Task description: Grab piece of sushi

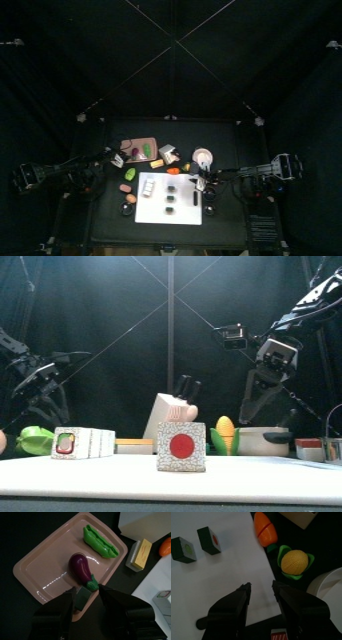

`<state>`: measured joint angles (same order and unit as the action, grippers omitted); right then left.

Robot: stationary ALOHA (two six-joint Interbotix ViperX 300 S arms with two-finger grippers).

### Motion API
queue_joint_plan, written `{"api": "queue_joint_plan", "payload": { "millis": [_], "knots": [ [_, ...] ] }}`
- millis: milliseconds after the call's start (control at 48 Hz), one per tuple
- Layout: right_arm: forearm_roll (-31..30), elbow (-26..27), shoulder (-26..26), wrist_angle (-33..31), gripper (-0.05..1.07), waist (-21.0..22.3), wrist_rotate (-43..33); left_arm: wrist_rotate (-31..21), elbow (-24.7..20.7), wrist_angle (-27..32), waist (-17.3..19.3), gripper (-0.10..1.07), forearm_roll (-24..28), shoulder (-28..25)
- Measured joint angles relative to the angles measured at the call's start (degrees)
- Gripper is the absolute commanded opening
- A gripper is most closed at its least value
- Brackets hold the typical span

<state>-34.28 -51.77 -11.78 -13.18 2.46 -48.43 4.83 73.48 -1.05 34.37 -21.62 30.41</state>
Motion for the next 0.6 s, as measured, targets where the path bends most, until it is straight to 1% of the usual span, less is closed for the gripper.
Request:
{"api": "queue_joint_plan", "payload": {
  "millis": [62,125,229,354,458,479,500,562,604],
  "knots": [
    [0.1,0.1,0.0,0.0,0.78,0.0,0.0,0.1,-0.2,-0.1,-0.8,0.8,1.0,0.0],
    [0.1,0.0,0.0,0.0,0.78,0.0,0.0,0.0,-0.9,-0.1,-3.3,0.8,2.5,0.1],
    [0.1,0.1,0.0,-0.1,0.78,0.1,0.0,-0.2,-2.9,-0.4,-9.5,0.8,4.4,0.4],
    [0.1,0.1,0.0,-0.3,0.78,0.0,0.0,-0.3,-5.9,-2.6,-17.2,0.8,4.8,-0.8],
    [0.2,0.1,0.0,-0.4,0.78,0.1,0.0,0.0,-8.1,-5.4,-23.2,0.8,5.1,-3.3],
    [0.2,0.1,0.1,-0.4,0.78,0.1,0.0,0.1,-8.3,-5.6,-23.6,0.8,5.1,-3.6],
    [0.2,0.1,0.0,-0.5,0.78,0.1,0.0,0.1,-9.2,-6.7,-25.4,0.8,5.3,-4.9],
    [0.3,0.1,0.0,-0.6,0.78,0.1,0.1,0.0,-11.3,-8.8,-28.6,0.8,6.2,-7.9],
    [0.3,0.1,0.0,-0.6,0.78,0.2,0.0,0.1,-12.8,-9.8,-30.1,0.8,6.9,-10.2]
  ]
}}
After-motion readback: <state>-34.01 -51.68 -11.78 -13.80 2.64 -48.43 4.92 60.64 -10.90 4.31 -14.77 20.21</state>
